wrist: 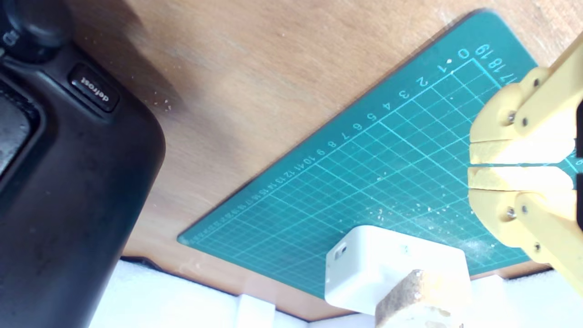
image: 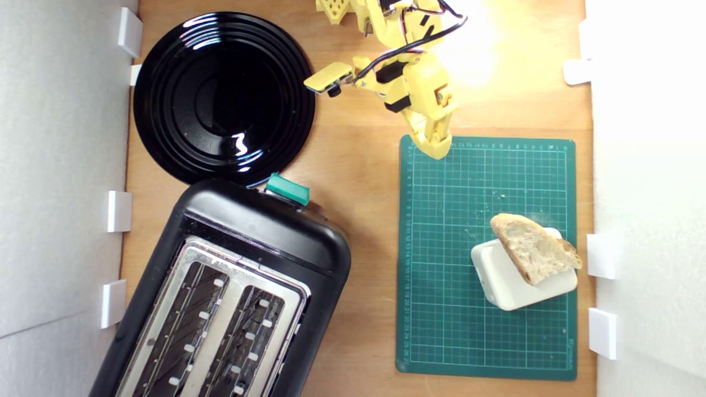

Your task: Pick bread and place in toaster

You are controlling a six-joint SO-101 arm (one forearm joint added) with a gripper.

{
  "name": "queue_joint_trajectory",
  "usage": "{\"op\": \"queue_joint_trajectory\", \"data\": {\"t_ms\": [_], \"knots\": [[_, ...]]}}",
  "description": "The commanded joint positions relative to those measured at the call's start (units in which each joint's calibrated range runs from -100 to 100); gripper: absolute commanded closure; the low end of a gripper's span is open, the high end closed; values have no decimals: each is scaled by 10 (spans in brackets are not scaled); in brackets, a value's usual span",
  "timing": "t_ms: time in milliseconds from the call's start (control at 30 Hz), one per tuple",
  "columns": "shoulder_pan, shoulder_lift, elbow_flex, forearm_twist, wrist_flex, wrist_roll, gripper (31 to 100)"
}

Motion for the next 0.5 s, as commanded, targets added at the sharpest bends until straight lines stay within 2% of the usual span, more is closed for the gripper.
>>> {"op": "queue_joint_trajectory", "data": {"t_ms": [0, 467], "knots": [[-4, 1, -9, 23, -22, -11, 880], [-3, 16, -15, 38, -45, -14, 880]]}}
